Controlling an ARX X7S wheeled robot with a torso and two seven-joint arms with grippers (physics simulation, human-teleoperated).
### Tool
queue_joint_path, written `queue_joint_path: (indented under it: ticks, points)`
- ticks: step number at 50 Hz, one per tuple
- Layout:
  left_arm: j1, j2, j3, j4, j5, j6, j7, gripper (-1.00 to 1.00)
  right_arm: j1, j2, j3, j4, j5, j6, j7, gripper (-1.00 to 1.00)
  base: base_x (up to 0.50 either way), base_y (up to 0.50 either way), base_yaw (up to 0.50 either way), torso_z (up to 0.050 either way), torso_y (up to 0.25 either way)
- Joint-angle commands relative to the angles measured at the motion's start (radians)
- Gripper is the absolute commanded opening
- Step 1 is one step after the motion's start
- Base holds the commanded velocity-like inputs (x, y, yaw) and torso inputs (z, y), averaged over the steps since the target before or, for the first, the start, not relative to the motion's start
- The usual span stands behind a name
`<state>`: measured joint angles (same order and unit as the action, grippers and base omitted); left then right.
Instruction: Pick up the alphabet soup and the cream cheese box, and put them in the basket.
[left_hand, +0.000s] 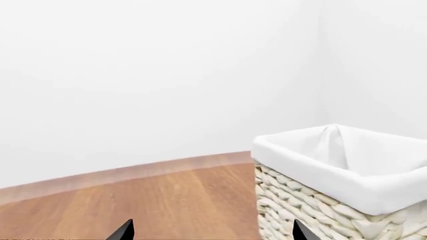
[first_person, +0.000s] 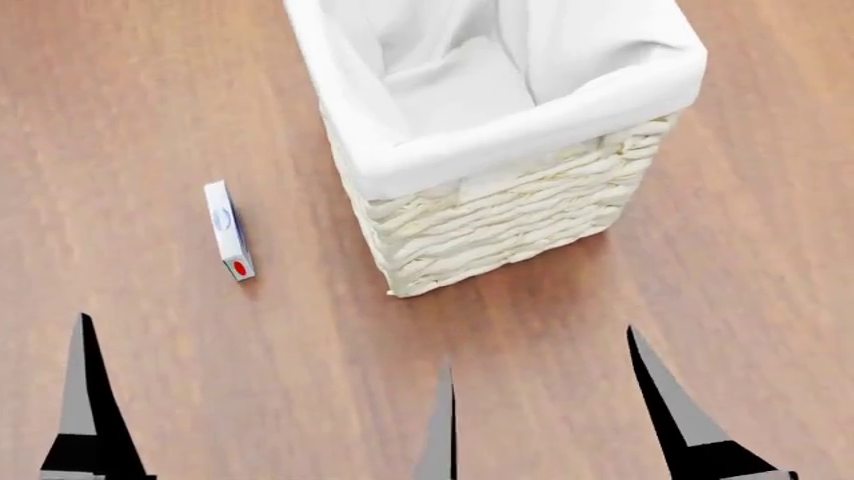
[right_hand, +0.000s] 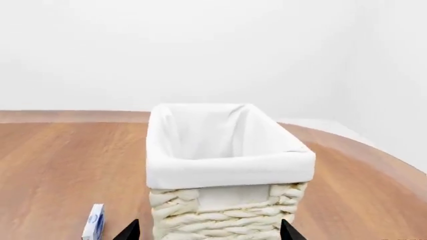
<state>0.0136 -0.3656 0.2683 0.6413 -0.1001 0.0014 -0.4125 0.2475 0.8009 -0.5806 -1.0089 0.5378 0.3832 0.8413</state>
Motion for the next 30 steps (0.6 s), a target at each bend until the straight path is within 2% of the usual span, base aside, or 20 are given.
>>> queue_joint_path:
  ticks: [1,8,19,27,30]
  points:
    - [-0.013,-0.003,0.0,-0.01,-0.027,-0.002,0.008,1.0,0.309,0.241,-0.384,-0.021,0.254,-0.016,0.332,1.0,0.0,0.0,0.0,0.0,0.0]
    - [-0.027,-0.002,0.004,-0.023,-0.034,-0.005,0.011,1.0,0.292,0.254,-0.381,0.014,0.336,-0.052,0.328,1.0,0.0,0.0,0.0,0.0,0.0]
    - [-0.026,-0.004,0.006,-0.042,-0.039,0.003,0.012,1.0,0.24,0.278,-0.402,0.03,0.316,-0.076,0.341,1.0,0.0,0.0,0.0,0.0,0.0]
    - [-0.025,-0.004,0.006,-0.051,-0.043,0.01,0.01,1.0,0.256,0.295,-0.39,0.033,0.41,-0.066,0.359,1.0,0.0,0.0,0.0,0.0,0.0]
    - [-0.025,-0.005,0.007,-0.053,-0.046,0.009,0.01,1.0,0.223,0.293,-0.403,0.066,0.379,-0.092,0.343,1.0,0.0,0.0,0.0,0.0,0.0]
